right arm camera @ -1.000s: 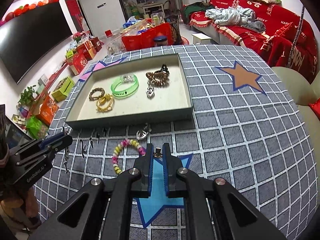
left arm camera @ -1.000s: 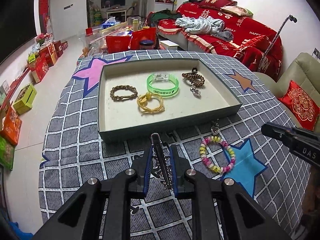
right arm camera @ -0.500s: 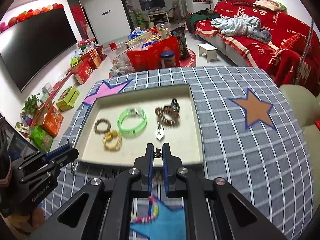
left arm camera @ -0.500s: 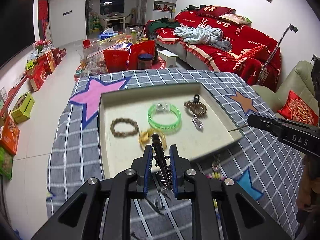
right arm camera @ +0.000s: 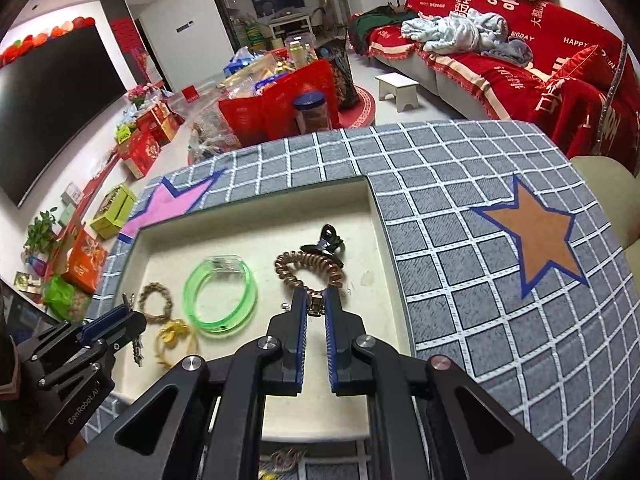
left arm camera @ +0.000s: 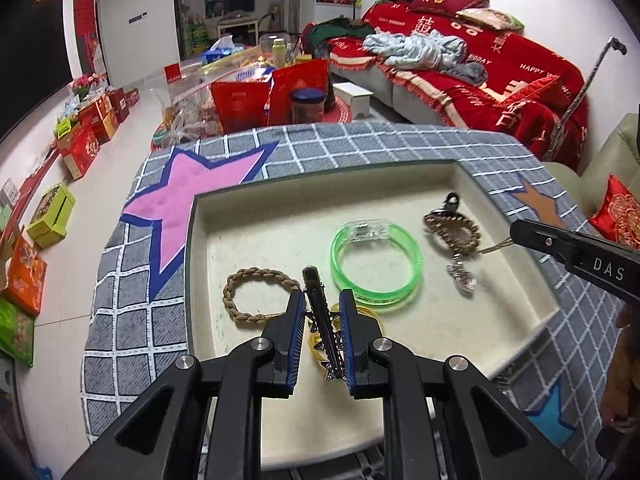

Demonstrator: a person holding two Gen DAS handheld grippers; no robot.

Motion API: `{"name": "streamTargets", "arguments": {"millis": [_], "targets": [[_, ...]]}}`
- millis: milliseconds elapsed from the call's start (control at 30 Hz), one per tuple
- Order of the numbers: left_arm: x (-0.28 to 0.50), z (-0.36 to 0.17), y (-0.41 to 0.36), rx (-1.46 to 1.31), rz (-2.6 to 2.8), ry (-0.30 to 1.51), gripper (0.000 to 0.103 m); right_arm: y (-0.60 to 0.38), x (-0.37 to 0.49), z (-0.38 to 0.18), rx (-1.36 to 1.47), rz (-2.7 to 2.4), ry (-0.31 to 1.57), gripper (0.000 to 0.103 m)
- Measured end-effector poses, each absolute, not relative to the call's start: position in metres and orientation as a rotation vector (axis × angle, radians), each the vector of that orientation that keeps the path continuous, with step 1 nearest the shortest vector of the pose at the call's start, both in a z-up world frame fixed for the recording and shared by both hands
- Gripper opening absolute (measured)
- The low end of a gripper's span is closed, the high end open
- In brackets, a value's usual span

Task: Organize jewelry
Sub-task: 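Lower the hairpin into the tray and open the right tool while the left tool lowers the clip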

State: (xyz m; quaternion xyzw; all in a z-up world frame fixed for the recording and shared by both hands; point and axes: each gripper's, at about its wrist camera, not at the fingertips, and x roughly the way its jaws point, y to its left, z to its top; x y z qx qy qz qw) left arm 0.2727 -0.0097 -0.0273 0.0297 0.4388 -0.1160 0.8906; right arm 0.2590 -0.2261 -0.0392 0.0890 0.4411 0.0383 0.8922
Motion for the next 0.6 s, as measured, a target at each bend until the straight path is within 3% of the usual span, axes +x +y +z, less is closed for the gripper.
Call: {"name": "streamTargets", "arguments": {"millis": [600], "targets": [[0.276,-0.054,-0.02,0.136,-0.229,0.97,0.034,-0.217,0.255,-0.077,0.164,0.102,1.055,0.009]]}}
